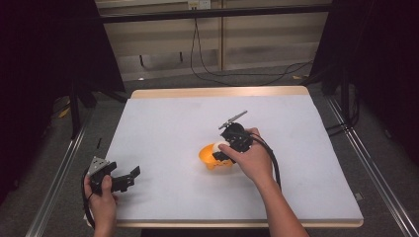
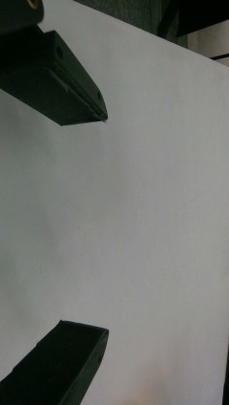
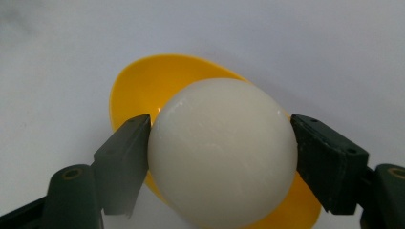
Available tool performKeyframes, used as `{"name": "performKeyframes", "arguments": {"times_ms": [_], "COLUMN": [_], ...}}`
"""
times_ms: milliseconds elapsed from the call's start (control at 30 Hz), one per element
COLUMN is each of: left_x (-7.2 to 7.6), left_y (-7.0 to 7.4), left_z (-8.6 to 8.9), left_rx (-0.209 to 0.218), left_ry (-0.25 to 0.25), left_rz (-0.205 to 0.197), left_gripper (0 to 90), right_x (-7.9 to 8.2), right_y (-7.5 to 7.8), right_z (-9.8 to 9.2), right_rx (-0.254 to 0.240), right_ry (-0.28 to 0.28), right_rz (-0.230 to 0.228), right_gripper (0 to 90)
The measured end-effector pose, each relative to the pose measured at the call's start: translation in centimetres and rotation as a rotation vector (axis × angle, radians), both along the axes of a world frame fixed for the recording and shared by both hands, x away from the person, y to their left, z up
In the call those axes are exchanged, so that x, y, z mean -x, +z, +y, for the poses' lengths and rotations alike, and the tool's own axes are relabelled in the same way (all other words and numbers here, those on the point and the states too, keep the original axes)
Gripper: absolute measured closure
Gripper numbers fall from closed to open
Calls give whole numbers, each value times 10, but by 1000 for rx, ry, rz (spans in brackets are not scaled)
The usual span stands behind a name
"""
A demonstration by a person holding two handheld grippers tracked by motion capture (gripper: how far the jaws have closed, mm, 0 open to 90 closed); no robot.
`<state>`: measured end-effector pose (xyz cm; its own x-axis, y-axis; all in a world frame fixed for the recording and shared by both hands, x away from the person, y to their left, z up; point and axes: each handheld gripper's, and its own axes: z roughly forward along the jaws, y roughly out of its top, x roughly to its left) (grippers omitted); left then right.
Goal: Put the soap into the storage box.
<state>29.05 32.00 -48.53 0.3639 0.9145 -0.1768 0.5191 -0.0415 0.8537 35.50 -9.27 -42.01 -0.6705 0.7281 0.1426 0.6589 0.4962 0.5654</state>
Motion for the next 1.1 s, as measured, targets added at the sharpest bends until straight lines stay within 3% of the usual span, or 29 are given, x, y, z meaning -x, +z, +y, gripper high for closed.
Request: {"name": "performKeyframes", "arguments": {"times_ms": [67,233,367,533,900,1100], "left_x": [0,0,0,0,0,0], "left_y": [0,0,0,0,0,0], "left_z": [0,0,0,0,0,0], "left_rx": [0,0,0,0,0,-2], "left_ry": [0,0,-1,0,0,0], "left_rz": [-1,0,1,0,-1,-1], "left_gripper": [12,12,11,11,11,11], "right_x": [1,2,2,3,11,18], "right_y": [-1,-4,0,3,3,6], "right_z": [4,6,0,-7,-36,-59], "right_rx": [22,21,-33,-40,-96,-124], "right_ry": [-14,-18,-35,-43,-72,-104], "right_rz": [4,-3,-20,-27,-90,-142], "right_gripper": [244,241,242,196,20,0]}}
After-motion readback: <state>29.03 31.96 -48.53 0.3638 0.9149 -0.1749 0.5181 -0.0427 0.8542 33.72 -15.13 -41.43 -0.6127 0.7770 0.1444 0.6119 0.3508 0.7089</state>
